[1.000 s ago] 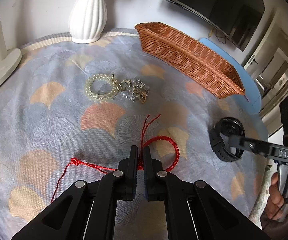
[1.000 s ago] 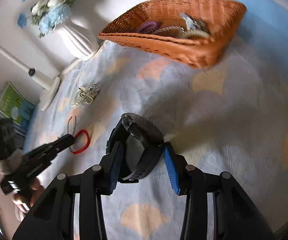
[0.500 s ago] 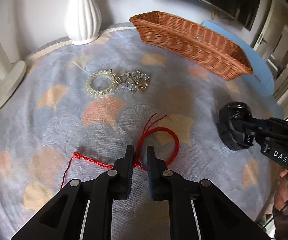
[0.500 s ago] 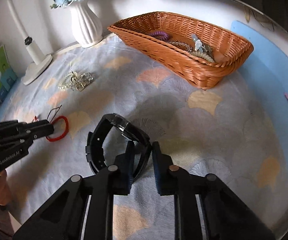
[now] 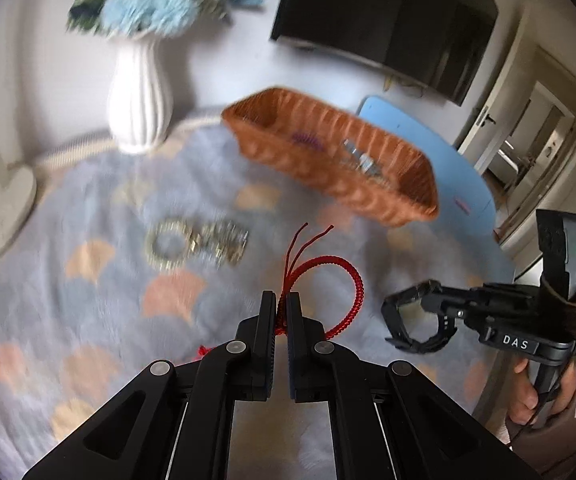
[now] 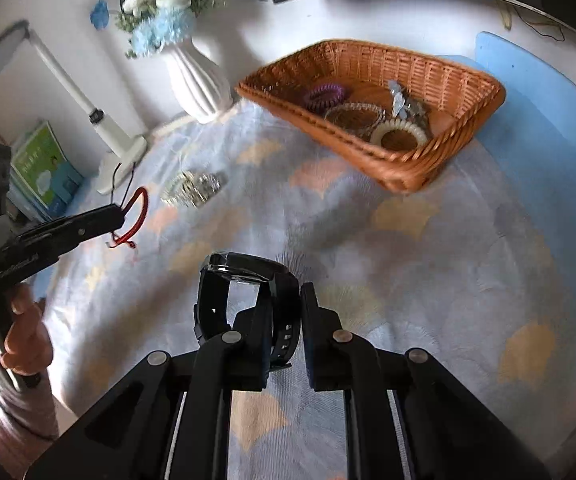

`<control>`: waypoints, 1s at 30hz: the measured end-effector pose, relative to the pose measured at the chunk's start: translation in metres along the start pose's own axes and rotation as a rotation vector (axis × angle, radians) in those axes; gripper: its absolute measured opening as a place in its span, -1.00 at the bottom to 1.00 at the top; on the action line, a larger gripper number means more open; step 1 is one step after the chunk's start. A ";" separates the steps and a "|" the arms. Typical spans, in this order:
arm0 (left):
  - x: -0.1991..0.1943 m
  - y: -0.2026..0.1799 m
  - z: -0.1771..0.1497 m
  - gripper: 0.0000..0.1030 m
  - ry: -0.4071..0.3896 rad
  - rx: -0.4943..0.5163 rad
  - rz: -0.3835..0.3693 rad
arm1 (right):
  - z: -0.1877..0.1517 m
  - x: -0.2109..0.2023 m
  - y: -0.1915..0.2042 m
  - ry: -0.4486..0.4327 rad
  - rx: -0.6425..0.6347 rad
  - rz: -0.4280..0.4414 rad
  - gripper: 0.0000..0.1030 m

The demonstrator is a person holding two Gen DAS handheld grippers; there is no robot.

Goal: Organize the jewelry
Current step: 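Carry the red bracelet into the basket with the left tool while the right tool drops the watch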

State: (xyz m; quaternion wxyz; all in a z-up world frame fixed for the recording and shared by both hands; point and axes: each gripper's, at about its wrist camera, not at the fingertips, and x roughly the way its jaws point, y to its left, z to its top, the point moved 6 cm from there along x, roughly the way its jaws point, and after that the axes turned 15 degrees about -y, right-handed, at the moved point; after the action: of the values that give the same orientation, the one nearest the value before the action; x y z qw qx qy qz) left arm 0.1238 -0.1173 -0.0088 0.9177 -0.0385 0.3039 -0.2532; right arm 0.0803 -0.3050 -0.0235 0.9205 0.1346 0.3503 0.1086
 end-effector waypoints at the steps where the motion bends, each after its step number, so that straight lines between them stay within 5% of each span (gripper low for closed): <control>1: 0.001 -0.002 0.006 -0.91 -0.007 0.011 0.001 | 0.007 -0.005 -0.003 -0.010 0.012 0.013 -0.71; 12: 0.065 -0.036 0.103 -0.91 -0.063 0.076 0.011 | 0.122 -0.017 -0.070 -0.231 0.069 -0.112 -0.71; 19: 0.117 -0.065 0.160 -0.91 -0.093 0.014 -0.115 | 0.153 0.019 -0.118 -0.259 0.100 -0.227 -0.71; 30: 0.230 -0.077 0.131 -0.90 0.079 0.010 -0.044 | 0.138 0.073 -0.152 -0.159 0.121 -0.262 -0.70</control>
State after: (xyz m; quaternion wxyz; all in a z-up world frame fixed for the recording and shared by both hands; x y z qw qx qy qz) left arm 0.3237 -0.3072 -0.0089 0.8993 -0.0304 0.3376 -0.2764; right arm 0.2429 -0.4497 -0.0183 0.9419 0.1511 0.2966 -0.0447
